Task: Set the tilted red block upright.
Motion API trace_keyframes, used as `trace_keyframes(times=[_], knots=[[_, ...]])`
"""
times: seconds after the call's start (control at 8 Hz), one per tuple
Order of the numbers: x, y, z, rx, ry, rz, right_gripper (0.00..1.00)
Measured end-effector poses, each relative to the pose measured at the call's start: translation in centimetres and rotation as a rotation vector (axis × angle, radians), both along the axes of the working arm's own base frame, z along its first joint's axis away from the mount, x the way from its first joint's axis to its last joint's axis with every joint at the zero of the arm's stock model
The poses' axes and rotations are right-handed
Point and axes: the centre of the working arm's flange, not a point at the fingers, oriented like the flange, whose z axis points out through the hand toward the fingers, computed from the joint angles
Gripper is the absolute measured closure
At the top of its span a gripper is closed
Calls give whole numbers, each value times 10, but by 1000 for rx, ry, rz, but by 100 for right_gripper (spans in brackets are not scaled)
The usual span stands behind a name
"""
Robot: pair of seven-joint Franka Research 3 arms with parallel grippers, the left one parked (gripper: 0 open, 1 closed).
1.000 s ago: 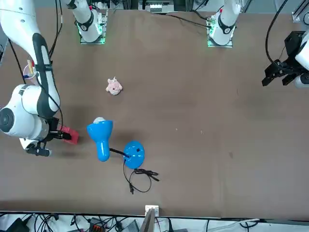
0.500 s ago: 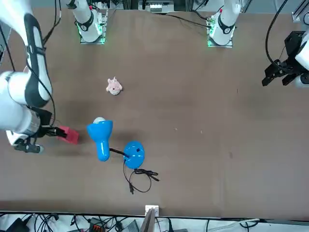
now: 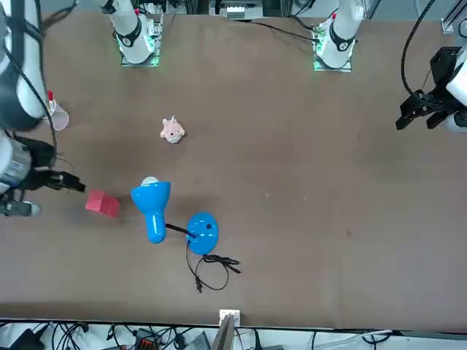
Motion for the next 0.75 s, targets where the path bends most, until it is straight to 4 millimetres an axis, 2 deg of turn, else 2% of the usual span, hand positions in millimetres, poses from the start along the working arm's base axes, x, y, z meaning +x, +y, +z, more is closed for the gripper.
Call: trace_keyframes(times=[0.25, 0.38, 0.5, 0.75], knots=[[-19, 14, 61, 9, -48, 31, 0], [-34, 25, 84, 12, -56, 53, 0], [-48, 33, 102, 9, -61, 70, 0], [-70, 48, 121, -55, -57, 112, 0]])
